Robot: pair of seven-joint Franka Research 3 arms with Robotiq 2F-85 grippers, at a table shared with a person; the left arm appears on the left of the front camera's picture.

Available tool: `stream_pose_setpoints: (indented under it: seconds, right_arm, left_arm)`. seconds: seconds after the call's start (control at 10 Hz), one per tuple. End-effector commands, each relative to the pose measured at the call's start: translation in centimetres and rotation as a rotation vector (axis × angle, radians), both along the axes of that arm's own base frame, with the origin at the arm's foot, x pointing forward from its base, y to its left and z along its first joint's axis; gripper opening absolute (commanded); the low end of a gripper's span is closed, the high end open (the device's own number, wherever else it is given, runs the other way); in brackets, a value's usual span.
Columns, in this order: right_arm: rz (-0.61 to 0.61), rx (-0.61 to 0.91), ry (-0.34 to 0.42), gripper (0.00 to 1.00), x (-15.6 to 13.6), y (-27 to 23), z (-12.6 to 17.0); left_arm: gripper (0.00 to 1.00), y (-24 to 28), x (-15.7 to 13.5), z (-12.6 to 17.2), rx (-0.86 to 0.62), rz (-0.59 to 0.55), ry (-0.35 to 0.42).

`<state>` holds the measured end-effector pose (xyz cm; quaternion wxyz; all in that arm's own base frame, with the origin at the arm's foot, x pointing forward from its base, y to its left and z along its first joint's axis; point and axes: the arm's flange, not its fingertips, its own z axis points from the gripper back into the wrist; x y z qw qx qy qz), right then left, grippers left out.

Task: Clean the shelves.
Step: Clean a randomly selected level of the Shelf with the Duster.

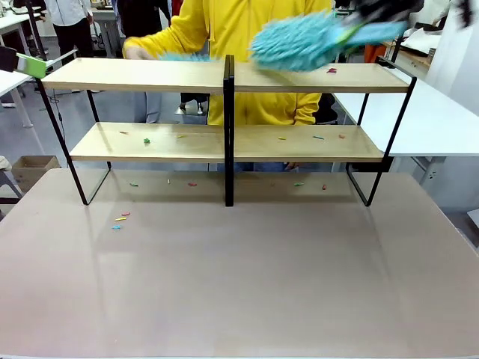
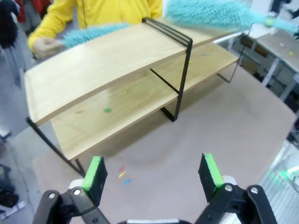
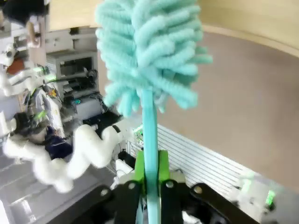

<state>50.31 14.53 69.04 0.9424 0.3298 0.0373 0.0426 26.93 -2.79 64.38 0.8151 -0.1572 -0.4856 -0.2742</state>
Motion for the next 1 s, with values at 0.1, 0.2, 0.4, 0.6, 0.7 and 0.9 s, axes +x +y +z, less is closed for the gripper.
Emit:
stream_pose_setpoints:
  seconds: [0.1, 0.2, 0.4, 0.6, 0.7, 0.9]
  right_arm:
    - [-0.102, -0.017, 0.118, 0.12, 4.4, 1.9, 0.6]
    - [-0.118, -0.014, 0.112, 0.12, 4.8, 2.4, 0.3]
    - [-0.122, -0.004, 0.092, 0.12, 4.9, 2.5, 0.4]
    - [-0.132, -0.008, 0.088, 0.12, 4.7, 2.0, 0.7]
    - [-0.133, -0.031, 0.088, 0.12, 4.2, 1.8, 0.7]
    - [-0.147, -0.074, 0.094, 0.12, 2.9, 1.0, 1.0]
  left_arm:
    - [1.0, 0.0, 0.0, 0.0, -0.002, -0.01, -0.005]
    - [1.0, 0.0, 0.0, 0.0, -0.002, -0.01, -0.005]
    - [1.0, 0.0, 0.0, 0.0, -0.002, -0.01, -0.005]
    - [1.0, 0.0, 0.0, 0.0, -0.002, -0.01, -0.005]
    - [1.0, 0.0, 0.0, 0.0, -0.002, -0.01, -0.005]
    - [1.0, 0.0, 0.0, 0.0, -0.002, -0.01, -0.005]
